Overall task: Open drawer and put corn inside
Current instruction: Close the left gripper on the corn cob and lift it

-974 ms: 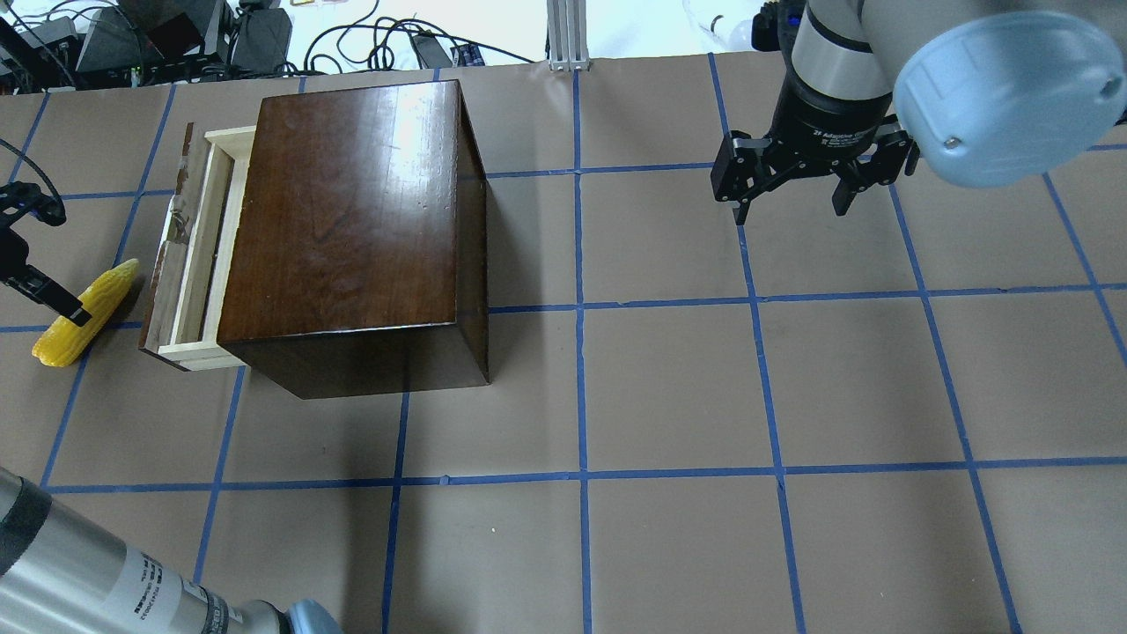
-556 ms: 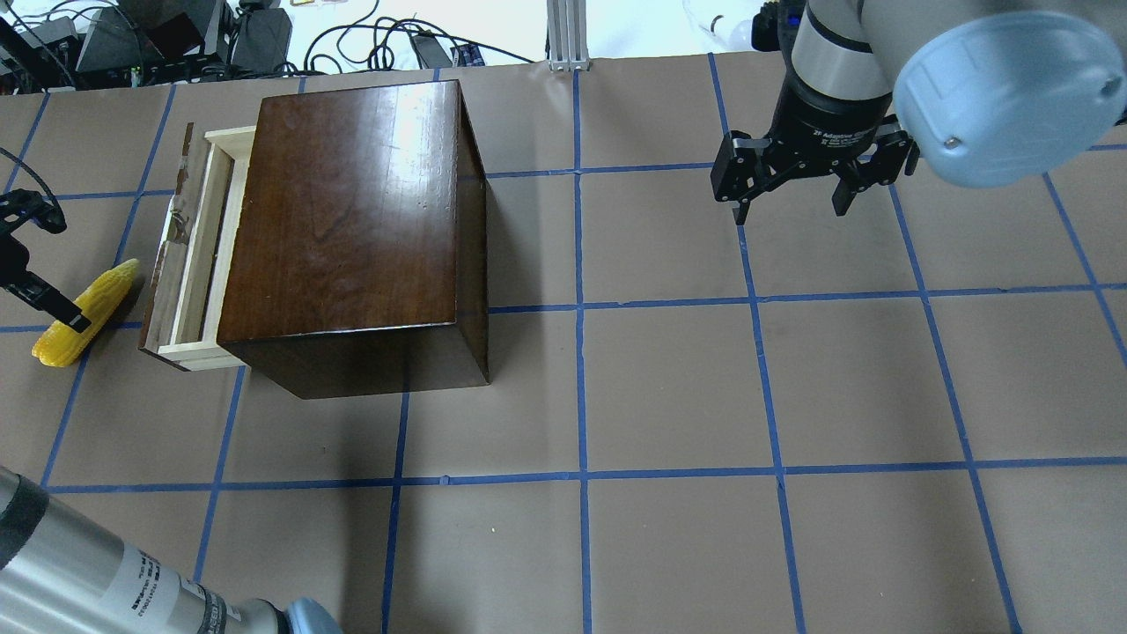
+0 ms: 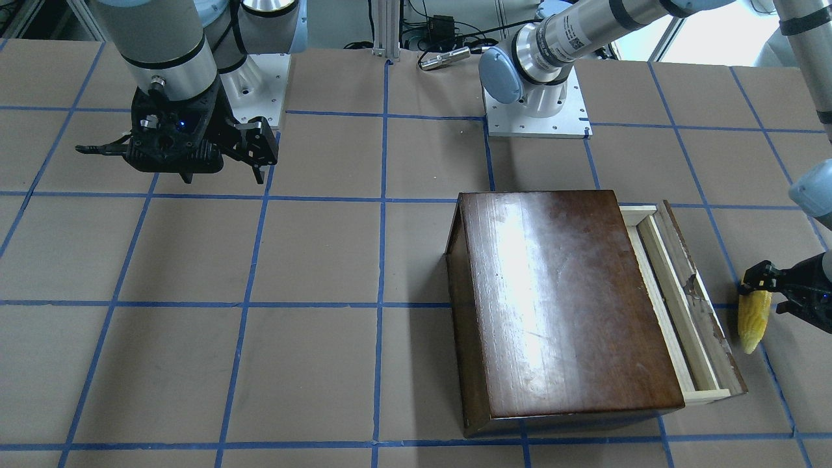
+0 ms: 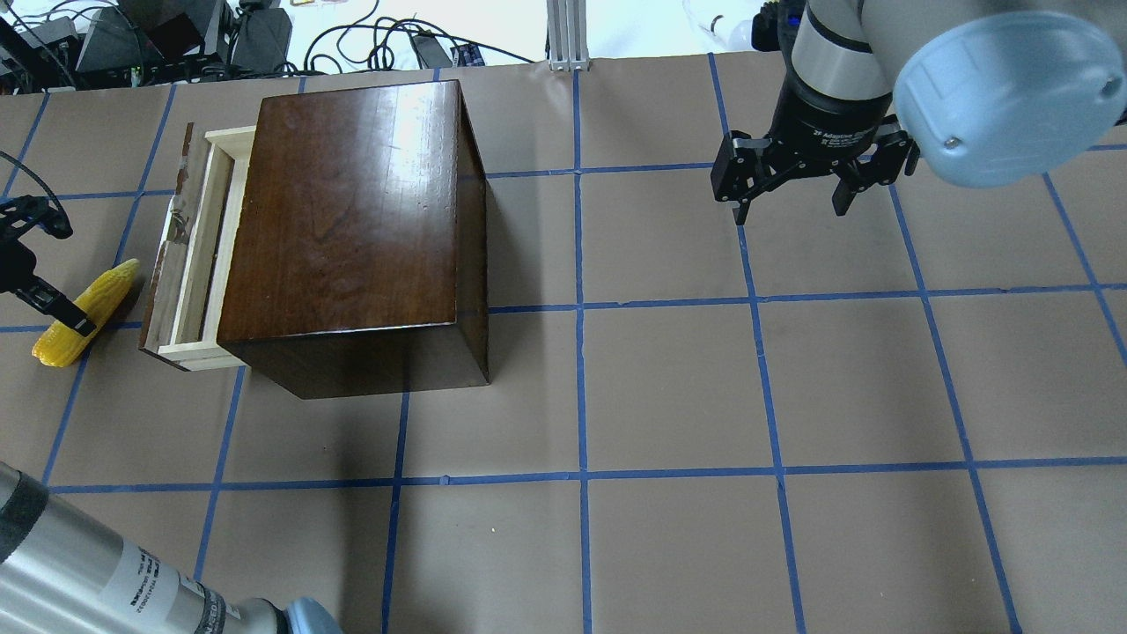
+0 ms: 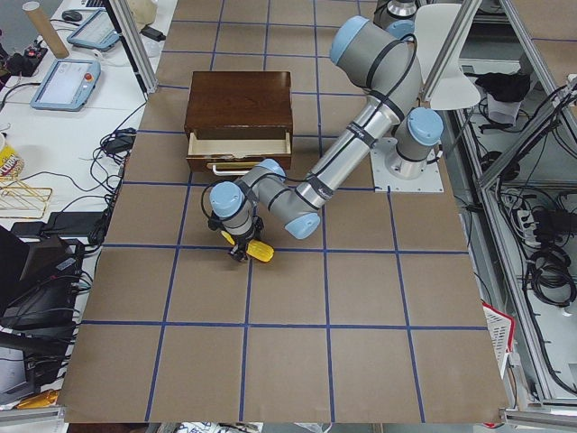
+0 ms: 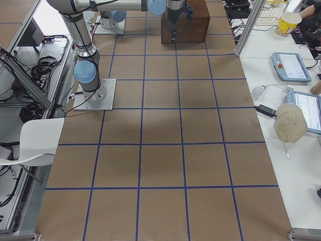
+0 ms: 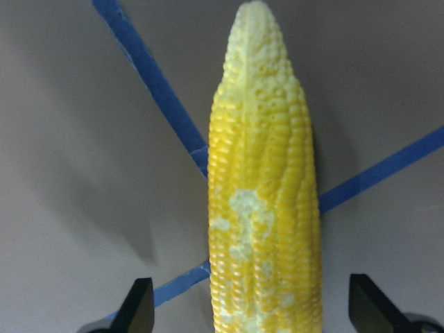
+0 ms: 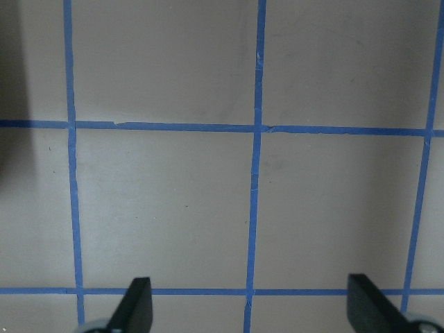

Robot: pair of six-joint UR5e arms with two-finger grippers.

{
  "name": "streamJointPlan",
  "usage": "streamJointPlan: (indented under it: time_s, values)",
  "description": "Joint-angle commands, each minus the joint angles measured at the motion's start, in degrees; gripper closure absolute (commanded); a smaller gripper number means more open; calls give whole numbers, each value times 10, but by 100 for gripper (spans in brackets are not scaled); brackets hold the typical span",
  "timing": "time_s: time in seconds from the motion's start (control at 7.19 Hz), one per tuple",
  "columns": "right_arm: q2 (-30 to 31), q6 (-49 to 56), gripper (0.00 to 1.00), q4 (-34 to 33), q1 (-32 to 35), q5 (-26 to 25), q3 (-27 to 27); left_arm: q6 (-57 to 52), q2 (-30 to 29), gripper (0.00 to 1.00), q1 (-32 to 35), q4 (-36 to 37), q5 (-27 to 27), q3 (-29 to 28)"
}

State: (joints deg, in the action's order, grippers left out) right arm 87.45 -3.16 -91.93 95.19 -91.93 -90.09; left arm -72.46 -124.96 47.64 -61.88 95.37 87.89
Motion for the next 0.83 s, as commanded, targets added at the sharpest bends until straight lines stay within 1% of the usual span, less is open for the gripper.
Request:
streamJointPlan:
  time_s: [0.0, 0.14, 0.28, 0.7]
  values:
    - [0, 0, 0, 0, 0, 0, 0, -1, 0, 75, 0, 0, 1, -2]
    - [0, 0, 0, 0, 0, 0, 0, -8, 1, 91, 0, 0, 1, -3]
    - [0, 0, 0, 0, 0, 0, 0, -9, 4, 100, 0, 0, -1, -2]
    - [0, 0, 0, 0, 0, 0, 0, -8, 27, 100, 9, -7, 0, -4]
